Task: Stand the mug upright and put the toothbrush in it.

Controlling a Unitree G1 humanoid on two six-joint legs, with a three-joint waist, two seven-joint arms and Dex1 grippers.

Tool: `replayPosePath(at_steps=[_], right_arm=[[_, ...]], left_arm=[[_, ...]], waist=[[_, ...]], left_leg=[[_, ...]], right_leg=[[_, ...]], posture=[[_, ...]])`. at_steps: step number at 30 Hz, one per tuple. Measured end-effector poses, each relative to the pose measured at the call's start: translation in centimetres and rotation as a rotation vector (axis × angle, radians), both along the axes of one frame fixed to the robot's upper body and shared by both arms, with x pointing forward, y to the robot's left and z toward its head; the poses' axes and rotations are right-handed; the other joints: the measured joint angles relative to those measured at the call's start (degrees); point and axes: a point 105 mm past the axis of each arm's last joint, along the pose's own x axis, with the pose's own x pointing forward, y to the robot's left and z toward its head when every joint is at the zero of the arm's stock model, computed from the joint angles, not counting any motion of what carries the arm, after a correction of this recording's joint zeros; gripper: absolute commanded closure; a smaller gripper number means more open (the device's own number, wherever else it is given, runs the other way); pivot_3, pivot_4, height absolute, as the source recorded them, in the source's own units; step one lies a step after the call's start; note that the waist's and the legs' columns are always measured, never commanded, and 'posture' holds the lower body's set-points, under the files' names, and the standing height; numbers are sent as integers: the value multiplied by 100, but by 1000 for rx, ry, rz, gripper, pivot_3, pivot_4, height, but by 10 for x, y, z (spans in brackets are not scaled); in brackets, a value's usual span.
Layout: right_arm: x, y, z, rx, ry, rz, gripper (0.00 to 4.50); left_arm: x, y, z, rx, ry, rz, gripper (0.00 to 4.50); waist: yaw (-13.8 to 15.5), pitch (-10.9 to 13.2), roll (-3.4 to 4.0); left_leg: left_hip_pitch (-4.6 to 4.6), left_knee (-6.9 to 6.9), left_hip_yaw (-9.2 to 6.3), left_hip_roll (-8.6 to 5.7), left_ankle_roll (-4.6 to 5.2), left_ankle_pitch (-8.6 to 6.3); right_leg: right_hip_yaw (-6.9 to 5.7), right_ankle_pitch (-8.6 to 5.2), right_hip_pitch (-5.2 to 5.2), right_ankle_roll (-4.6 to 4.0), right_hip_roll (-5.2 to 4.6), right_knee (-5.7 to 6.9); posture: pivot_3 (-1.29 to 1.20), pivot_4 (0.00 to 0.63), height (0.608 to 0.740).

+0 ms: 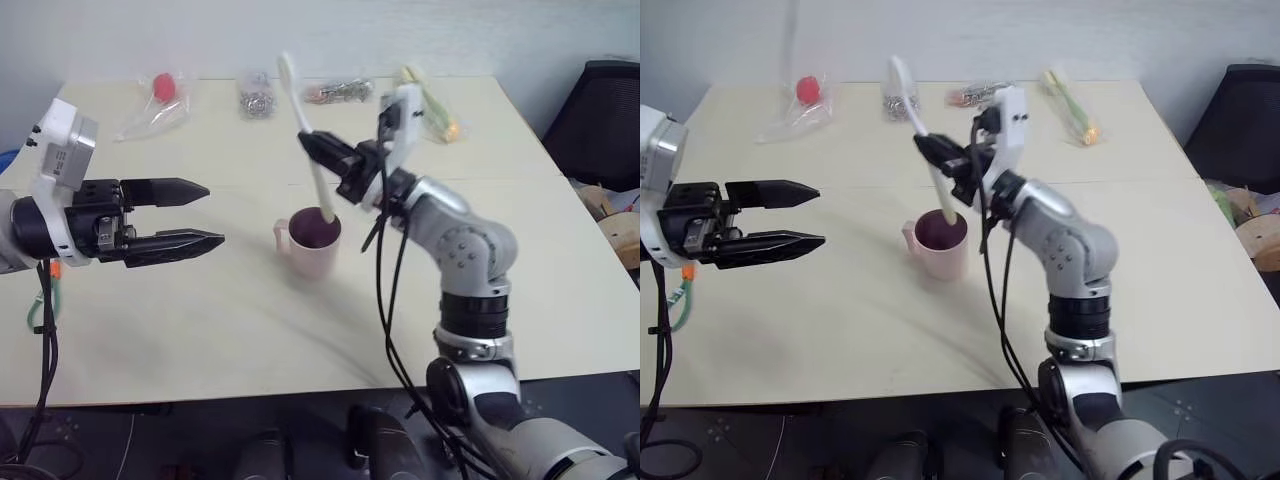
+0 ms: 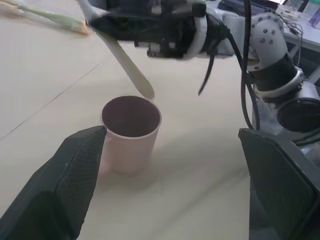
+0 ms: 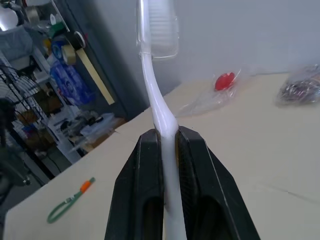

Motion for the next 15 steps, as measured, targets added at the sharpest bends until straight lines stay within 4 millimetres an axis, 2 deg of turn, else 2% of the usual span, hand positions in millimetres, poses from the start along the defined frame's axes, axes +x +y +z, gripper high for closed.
replayPosePath(at_steps=[2,6,11,15], right_arm=[[1,2,-9,-17,-5,-10,4412],[5,5,-12,2,-49,-31,4412],[9,8,-40,-11,-37,-56,2761],[4,0,-39,-11,-65,-60,1348]], left_arm=[[0,-1,0,3,-5,2,0],[1,-5,2,-2,-27,7,0],[2,-10,5,-29,-42,-2,0],[3,-12,4,-32,-36,-9,0]], waist=[[-33,0,0],[-122,0,0],[-187,1,1],[-178,1,1]], left_leg=[[1,-3,8,2,0,0],[10,-10,10,5,-3,1],[15,-15,18,7,-4,1],[14,-14,15,9,-4,1]], right_leg=[[0,0,-5,0,4,0],[-1,-1,-3,-2,7,0],[3,-2,-6,-4,9,1],[3,-3,-6,-5,8,1]], posture=[[0,150,740],[0,150,740],[0,150,740],[0,150,740]])
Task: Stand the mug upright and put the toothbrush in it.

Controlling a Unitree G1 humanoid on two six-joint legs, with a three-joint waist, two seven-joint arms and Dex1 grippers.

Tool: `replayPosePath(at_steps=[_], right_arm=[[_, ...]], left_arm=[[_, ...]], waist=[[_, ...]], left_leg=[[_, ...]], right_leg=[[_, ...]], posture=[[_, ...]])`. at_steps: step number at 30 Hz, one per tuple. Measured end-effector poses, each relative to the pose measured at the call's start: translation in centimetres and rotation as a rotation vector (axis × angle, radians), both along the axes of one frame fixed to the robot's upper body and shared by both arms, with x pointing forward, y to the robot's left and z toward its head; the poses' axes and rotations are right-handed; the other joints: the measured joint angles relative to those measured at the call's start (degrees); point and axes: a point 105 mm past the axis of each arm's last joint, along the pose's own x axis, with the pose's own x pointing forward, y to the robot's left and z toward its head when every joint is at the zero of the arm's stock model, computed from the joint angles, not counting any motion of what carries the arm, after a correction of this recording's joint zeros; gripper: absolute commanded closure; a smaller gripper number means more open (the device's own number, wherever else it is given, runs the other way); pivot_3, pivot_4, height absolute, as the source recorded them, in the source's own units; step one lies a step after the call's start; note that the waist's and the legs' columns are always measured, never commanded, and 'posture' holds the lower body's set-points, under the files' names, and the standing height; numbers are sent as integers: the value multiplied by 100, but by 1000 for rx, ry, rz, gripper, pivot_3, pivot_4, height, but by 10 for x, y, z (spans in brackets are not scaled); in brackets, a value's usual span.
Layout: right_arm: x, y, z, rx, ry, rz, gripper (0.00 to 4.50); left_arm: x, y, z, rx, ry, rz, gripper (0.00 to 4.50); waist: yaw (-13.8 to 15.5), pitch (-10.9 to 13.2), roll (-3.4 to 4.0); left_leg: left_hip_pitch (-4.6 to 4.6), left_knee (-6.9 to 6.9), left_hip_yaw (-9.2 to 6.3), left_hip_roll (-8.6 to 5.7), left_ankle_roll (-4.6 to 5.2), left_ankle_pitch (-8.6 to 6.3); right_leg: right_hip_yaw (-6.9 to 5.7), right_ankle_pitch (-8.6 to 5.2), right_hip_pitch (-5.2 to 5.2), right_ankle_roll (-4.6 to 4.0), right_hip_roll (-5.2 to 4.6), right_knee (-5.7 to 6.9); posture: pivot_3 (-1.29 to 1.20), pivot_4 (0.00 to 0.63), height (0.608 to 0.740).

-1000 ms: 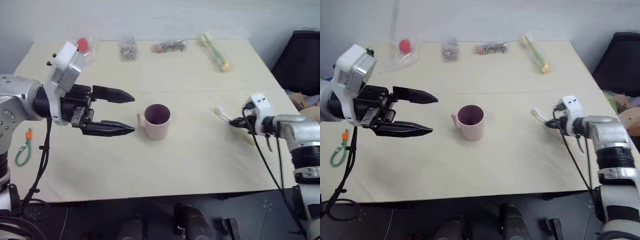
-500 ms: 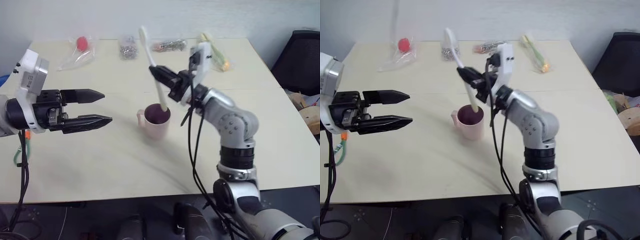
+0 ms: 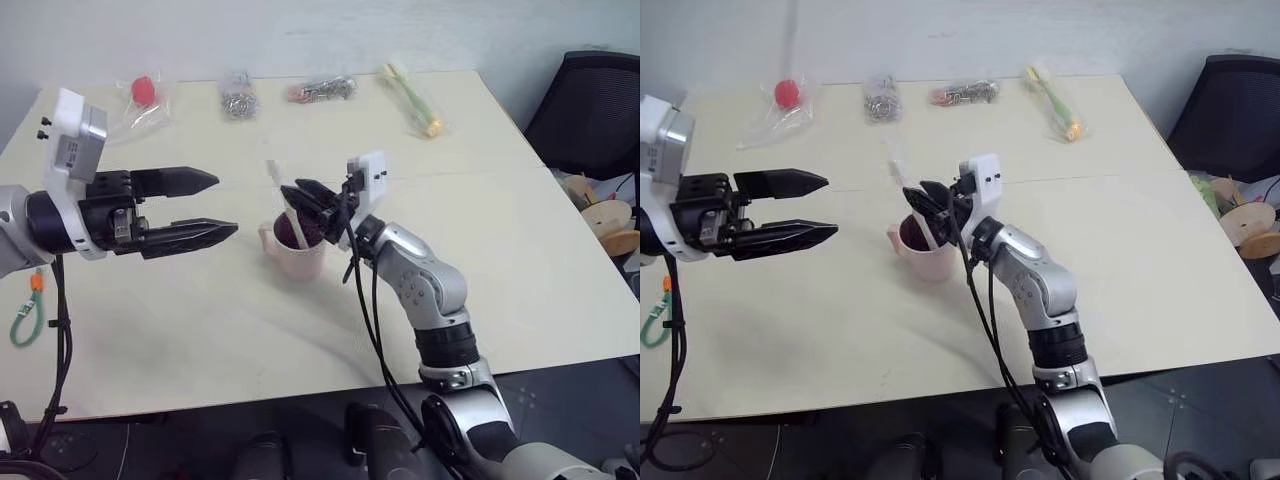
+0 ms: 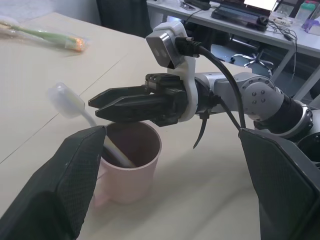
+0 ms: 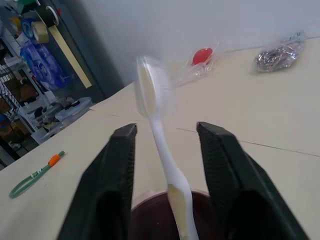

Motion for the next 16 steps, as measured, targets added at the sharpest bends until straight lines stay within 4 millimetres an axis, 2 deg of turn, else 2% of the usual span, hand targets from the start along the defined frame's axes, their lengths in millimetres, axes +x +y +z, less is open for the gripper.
replayPosePath(at_steps=[3,5,8,11,14,16], right_arm=[[-11,-19,2,-53,-40,17,364],[-22,-44,5,-141,-75,49,364],[-38,-97,19,-305,-121,88,364],[-65,-143,10,-535,-62,194,364],[-77,-192,-1,-665,68,200,364],[-78,-212,2,-687,88,171,364]], left_arm=[[1,-1,-1,-10,3,-6,0],[2,0,-3,-9,2,-7,0],[3,8,-12,9,34,14,0],[0,24,-24,72,72,51,0],[-7,50,-33,147,110,100,0],[-8,64,-31,156,100,136,0]], waist=[[58,0,0],[108,1,0],[186,3,2],[211,6,-1],[206,8,-5],[192,8,-6]], left_leg=[[-4,5,-3,-2,0,0],[-10,11,-4,-4,2,-1],[-7,9,4,2,4,-2],[-1,-5,14,7,3,-3],[15,-17,34,6,5,-4],[29,-21,46,11,6,-4]], right_leg=[[1,0,2,0,-5,-1],[2,0,3,1,-8,-6],[6,1,3,2,-1,-13],[10,0,0,0,7,-19],[18,0,4,1,4,-23],[22,0,8,0,5,-22]], posture=[[0,150,740],[0,150,740],[0,150,740],[0,150,740],[0,150,740],[0,150,740]])
